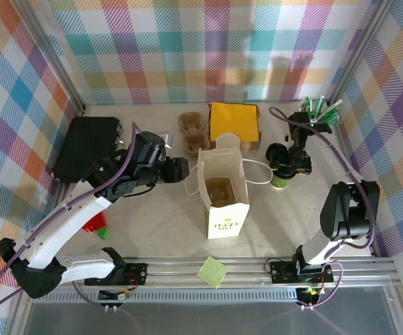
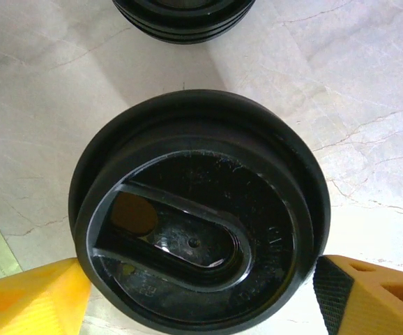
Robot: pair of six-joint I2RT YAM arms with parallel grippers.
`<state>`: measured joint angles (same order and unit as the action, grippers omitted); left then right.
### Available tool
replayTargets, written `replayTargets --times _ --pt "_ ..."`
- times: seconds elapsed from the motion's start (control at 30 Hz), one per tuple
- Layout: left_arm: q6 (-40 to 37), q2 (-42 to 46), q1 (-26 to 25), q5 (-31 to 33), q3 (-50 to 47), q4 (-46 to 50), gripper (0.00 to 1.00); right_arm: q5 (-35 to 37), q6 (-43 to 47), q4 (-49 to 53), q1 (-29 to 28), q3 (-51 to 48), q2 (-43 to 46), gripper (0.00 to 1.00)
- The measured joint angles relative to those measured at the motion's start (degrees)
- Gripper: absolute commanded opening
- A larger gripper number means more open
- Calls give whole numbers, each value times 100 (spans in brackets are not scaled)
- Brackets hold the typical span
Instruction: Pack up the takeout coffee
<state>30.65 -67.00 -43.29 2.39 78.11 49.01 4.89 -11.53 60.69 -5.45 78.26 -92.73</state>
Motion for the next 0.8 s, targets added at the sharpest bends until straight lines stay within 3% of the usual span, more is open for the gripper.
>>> replayTargets --times 0.8 --pt "22 0 0 0 0 -2 53 61 -2 -282 0 -48 -4 82"
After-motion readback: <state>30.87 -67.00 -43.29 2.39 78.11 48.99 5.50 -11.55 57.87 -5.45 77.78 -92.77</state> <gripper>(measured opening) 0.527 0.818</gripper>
